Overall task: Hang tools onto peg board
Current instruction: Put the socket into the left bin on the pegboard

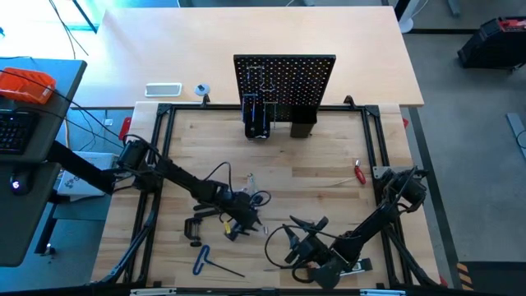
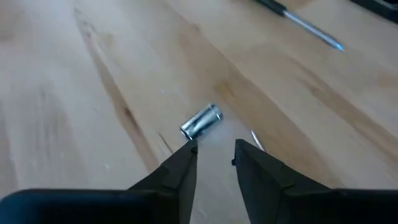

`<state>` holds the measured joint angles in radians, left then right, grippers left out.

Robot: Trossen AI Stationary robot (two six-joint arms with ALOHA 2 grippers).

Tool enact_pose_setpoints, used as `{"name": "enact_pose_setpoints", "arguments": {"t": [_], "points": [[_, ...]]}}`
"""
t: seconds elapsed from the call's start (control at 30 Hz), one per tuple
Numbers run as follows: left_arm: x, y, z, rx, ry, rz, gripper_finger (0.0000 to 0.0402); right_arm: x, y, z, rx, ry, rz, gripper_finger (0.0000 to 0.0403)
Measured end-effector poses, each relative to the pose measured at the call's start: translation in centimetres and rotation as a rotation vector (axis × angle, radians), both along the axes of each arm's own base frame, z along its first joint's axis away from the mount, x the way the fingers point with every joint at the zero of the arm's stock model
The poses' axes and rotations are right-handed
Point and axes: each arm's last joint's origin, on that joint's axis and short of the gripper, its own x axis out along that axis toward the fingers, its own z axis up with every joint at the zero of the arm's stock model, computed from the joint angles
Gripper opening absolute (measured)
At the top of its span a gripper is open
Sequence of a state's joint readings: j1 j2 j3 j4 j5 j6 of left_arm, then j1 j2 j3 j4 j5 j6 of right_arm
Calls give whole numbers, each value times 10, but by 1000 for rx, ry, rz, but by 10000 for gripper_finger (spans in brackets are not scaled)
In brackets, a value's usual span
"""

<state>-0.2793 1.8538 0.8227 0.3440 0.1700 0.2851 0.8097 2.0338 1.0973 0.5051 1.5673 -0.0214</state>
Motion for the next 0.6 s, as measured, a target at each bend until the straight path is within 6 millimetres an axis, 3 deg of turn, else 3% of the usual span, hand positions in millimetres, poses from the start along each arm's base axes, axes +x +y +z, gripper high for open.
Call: {"name": "enact_pose_setpoints", "arguments": {"t": [0.17, 0.37, 0.6], "points": [[3, -3, 4, -18, -38, 84, 132, 0, -6, -12, 75, 15, 73, 158], [4, -2, 6, -112, -25, 174, 181, 7, -37, -41, 440, 203, 141, 158], [6, -3, 8, -147, -41, 198, 193, 10, -46, -47, 561, 368, 185, 158]]}}
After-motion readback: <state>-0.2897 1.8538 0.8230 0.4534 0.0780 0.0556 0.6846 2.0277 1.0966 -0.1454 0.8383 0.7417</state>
